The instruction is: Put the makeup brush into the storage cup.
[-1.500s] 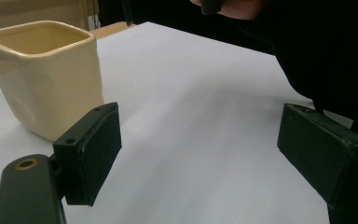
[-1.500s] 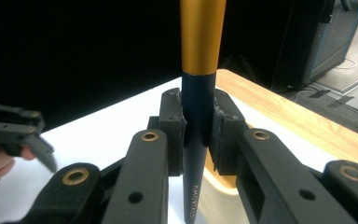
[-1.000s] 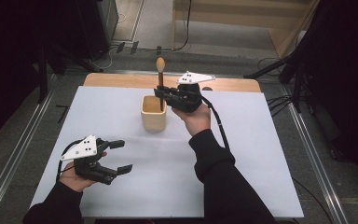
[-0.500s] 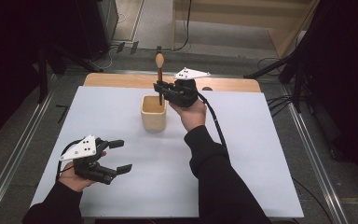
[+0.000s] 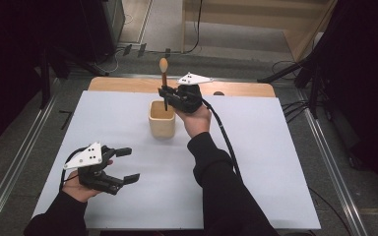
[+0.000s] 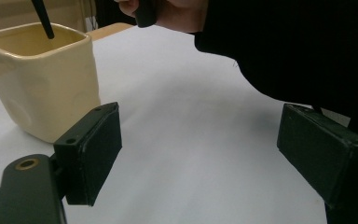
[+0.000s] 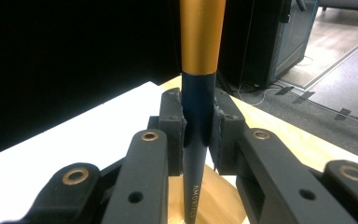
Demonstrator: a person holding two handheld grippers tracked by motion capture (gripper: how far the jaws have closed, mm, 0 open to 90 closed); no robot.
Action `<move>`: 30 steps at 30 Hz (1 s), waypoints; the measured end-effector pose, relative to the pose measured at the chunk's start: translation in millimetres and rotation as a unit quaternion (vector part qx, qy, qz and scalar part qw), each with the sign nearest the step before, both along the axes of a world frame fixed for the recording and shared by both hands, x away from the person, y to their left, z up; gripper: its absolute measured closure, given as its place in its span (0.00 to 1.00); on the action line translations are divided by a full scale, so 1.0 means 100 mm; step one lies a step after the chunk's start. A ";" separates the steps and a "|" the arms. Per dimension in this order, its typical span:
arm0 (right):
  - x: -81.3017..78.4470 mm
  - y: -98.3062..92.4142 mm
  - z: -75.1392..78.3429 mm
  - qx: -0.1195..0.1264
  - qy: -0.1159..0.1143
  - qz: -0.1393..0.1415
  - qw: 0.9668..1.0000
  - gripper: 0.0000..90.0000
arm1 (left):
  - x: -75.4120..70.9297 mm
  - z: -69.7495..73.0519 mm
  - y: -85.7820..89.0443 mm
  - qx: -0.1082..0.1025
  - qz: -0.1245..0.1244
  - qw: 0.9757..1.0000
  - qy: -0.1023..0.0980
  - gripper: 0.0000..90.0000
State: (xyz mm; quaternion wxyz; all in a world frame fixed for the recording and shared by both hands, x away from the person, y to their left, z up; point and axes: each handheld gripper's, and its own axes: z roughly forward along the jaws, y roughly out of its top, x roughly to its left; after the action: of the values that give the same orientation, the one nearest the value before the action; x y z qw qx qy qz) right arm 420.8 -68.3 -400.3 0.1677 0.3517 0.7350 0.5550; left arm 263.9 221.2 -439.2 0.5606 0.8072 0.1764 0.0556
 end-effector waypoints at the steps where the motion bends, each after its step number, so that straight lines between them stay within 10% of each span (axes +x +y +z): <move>1: 0.00 0.01 -0.01 0.003 0.003 0.001 1.000 0.87 | 0.00 0.00 0.00 0.001 -0.001 1.000 0.002 0.16; 30: 0.00 0.19 -0.20 -0.016 0.022 0.014 1.000 0.87 | 0.00 0.00 0.00 0.000 0.000 1.000 0.000 0.16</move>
State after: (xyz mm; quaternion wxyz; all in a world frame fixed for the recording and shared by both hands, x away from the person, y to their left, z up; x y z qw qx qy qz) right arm 420.6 -49.5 -420.7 0.1487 0.3507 0.7521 0.5379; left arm 263.5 221.7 -438.9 0.5609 0.8069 0.1768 0.0553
